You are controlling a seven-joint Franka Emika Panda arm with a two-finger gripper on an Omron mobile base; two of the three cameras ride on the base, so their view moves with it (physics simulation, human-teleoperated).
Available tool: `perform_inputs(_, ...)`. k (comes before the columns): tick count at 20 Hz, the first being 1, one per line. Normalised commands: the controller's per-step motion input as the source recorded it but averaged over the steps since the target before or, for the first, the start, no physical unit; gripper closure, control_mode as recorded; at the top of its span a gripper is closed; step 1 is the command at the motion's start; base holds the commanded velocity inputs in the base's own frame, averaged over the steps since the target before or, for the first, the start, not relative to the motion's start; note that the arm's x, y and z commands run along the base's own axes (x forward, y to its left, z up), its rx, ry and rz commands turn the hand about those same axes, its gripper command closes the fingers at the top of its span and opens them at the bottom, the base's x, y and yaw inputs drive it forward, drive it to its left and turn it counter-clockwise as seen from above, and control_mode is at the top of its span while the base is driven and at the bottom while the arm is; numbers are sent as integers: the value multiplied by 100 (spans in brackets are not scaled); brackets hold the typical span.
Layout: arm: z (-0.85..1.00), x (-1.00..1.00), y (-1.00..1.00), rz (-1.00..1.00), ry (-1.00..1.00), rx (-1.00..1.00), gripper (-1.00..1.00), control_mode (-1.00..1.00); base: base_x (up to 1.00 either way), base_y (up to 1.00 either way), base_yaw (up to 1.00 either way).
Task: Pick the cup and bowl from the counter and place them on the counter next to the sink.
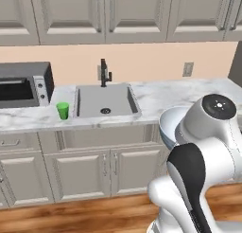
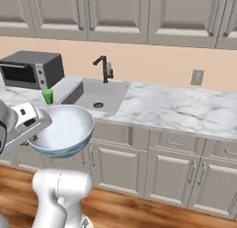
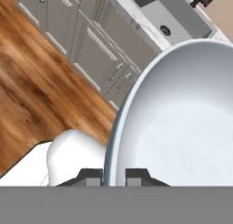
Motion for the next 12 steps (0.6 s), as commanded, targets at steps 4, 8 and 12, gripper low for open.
perform_inputs(4, 0, 0, 0, 0, 0, 0, 100, 100, 62, -62, -29)
perform_inputs(8, 0, 0, 0, 0, 0, 0, 100, 100, 52, -49, -33)
perform_inputs(12, 0, 0, 0, 0, 0, 0, 100, 100, 76, -5, -18)
